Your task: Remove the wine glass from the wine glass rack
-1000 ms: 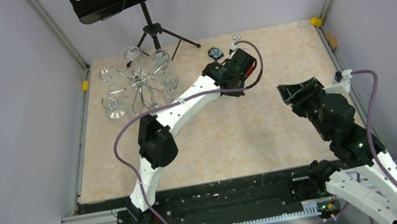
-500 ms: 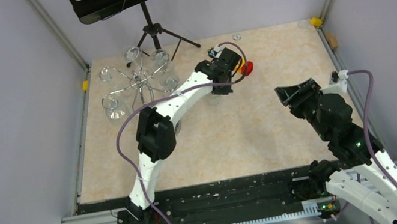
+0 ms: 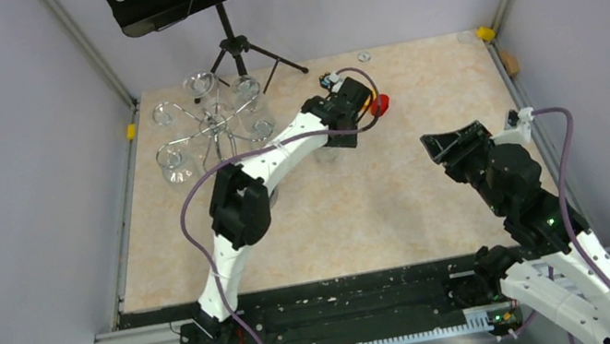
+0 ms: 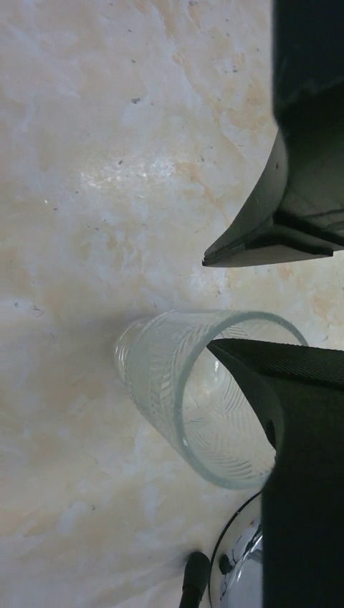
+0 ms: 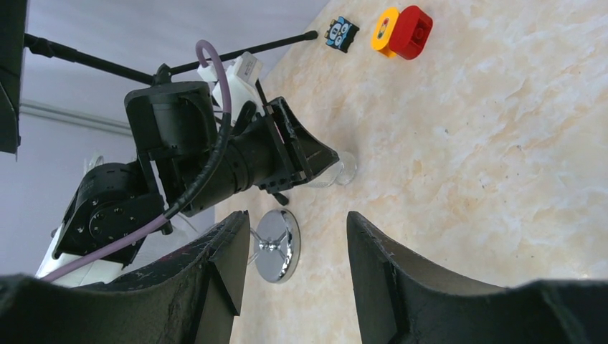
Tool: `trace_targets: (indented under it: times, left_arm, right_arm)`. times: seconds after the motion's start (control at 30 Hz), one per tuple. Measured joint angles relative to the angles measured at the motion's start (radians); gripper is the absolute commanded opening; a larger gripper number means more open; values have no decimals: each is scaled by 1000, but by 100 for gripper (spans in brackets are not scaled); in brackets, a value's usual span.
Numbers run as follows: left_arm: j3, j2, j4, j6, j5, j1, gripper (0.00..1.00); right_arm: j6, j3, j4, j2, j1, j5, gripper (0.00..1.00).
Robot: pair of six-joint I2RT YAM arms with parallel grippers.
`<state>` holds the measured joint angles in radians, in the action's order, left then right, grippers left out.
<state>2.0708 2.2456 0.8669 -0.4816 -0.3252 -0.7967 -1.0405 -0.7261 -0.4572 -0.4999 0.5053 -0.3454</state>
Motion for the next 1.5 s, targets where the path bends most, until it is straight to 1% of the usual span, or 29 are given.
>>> trace_targets:
  times: [0.03, 0.07, 0.13, 0.17, 0.23, 0.4, 0.6, 0.83, 0.97, 1.03, 1.17, 1.33, 1.4, 1.5]
  left_arm:
    - [0, 0, -2, 2, -6, 0, 53]
    - [0, 0, -4, 6, -12, 0, 59]
    - [1, -2, -6, 14, -28, 0, 72]
    - [1, -3, -6, 21, -34, 1, 76]
    - [3, -15, -6, 30, -35, 1, 77]
    - [13, -82, -6, 48, -24, 1, 77]
    - [51, -199, -8, 65, 56, -4, 77]
    - [66, -349, -27, 92, 200, -14, 77]
    - [59, -461, -70, 119, 316, -16, 77]
    - [25, -531, -109, 132, 358, -16, 79]
    - [-116, -722, -197, 168, 383, -16, 80]
    - [-298, -949, -315, 222, 296, -16, 82]
    - [-383, -1044, -378, 238, 248, -16, 82]
    - [-483, -1160, -447, 257, 180, -16, 83]
  right_arm:
    - [0, 0, 0, 0, 0, 3, 53]
    - [0, 0, 0, 0, 0, 3, 53]
    - [0, 0, 0, 0, 0, 7, 53]
    - [0, 0, 0, 0, 0, 8, 53]
    - [-1, 0, 0, 0, 0, 10, 54]
    - [8, 0, 9, -1, 0, 43, 63]
    - [47, 0, 71, -32, 0, 147, 70]
    - [63, 0, 139, -45, 0, 239, 70]
    - [61, 0, 209, -55, 0, 296, 69]
    - [56, 0, 253, -79, 0, 335, 67]
    - [27, 0, 373, -181, 0, 440, 61]
    - [-28, -19, 523, -361, 10, 539, 61]
    - [-45, -63, 557, -450, 31, 546, 61]
    - [-54, -180, 583, -579, 87, 545, 61]
